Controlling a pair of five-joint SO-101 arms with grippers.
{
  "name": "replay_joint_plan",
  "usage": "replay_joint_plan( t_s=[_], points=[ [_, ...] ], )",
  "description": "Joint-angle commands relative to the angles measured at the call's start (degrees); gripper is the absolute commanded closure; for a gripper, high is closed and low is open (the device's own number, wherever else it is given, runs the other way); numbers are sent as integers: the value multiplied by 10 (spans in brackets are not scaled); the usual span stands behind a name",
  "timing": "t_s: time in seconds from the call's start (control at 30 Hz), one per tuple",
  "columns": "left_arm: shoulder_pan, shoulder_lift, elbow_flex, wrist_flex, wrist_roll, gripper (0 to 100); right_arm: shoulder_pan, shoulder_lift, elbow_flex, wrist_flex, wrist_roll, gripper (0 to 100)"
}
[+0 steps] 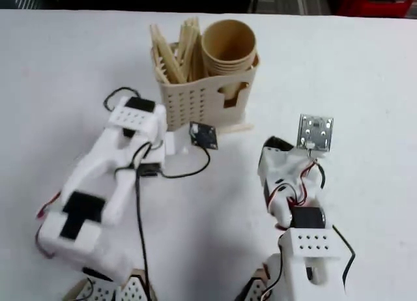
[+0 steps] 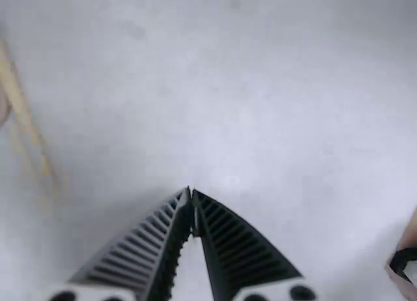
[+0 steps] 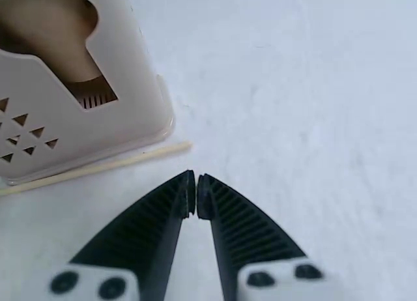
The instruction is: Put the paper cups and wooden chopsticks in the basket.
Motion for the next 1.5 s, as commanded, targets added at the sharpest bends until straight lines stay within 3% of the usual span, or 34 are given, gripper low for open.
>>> replay_joint_plan(
  t_s=[0.0, 0.13, 0.3, 0.57, 0.97, 1.47],
  points=[
    [3, -130, 40, -21, 12, 976, 6, -12, -7, -11, -1, 978],
    [-18, -153, 76, -92, 23, 963, 22, -12, -8, -11, -1, 978],
    [-45, -131, 99, -198, 66, 849, 21, -12, -8, -11, -1, 978],
    [-44, -29, 60, -290, 64, 845, 22, -12, -8, -11, -1, 978],
    [-44, 149, -107, -262, 64, 846, 22, -12, -8, -11, -1, 978],
    [-30, 240, -331, -21, 64, 902, 22, -12, -9, -11, 0, 978]
  ],
)
